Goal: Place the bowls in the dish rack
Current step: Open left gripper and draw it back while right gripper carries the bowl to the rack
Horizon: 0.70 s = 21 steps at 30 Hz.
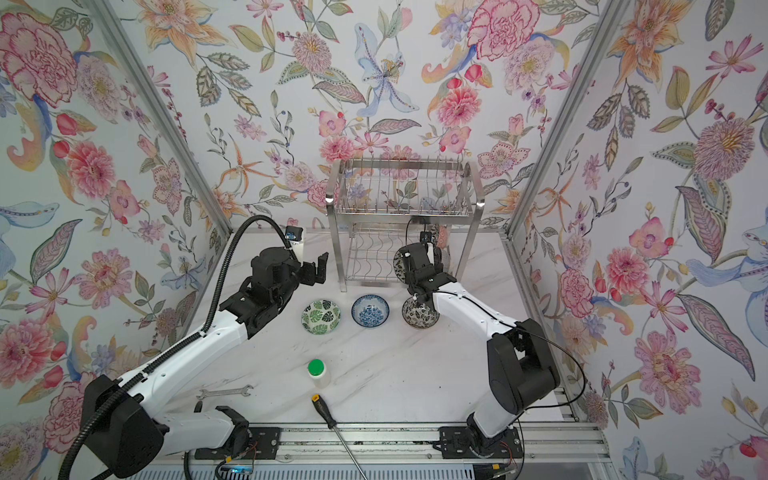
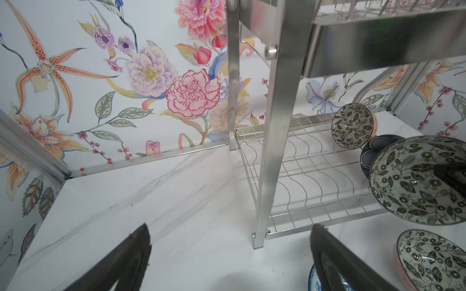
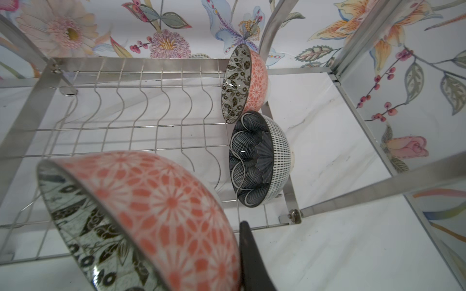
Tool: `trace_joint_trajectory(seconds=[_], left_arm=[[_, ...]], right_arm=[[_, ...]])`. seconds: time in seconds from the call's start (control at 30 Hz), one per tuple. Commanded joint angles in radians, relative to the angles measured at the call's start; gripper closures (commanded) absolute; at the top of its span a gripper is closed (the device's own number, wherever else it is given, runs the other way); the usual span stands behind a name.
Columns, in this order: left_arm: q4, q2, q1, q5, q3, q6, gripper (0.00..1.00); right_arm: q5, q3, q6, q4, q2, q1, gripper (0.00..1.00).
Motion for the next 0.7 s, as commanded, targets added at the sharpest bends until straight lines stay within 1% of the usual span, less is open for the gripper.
trace_joint_trajectory(seconds=[0.0, 0.1, 0.23, 0.5, 0.67], left_arm=[[-0.034, -0.029, 0.013, 0.028, -0.018, 0.033, 0.01], [-0.039, -0.037, 0.025, 0.047, -0.017, 0.043, 0.01], [-0.078, -0.033, 0.056, 0.038, 0.003, 0.034, 0.01], [-0.091, -0.047, 0.084, 0.047, -0.001, 0.034, 0.01], [-0.094, -0.052, 0.094, 0.054, -0.005, 0.037, 0.01]], right_arm=[[0.148, 0.074, -0.006, 0.096, 0.055, -0.001, 1.00], [0.203, 0.132, -0.020, 0.105, 0.128, 0.001, 1.00], [0.257, 0.228, -0.046, 0.104, 0.229, 0.003, 1.00], [0.287, 0.379, -0.130, 0.124, 0.378, -0.021, 1.00], [0.272, 0.452, -0.181, 0.136, 0.441, -0.035, 1.00]])
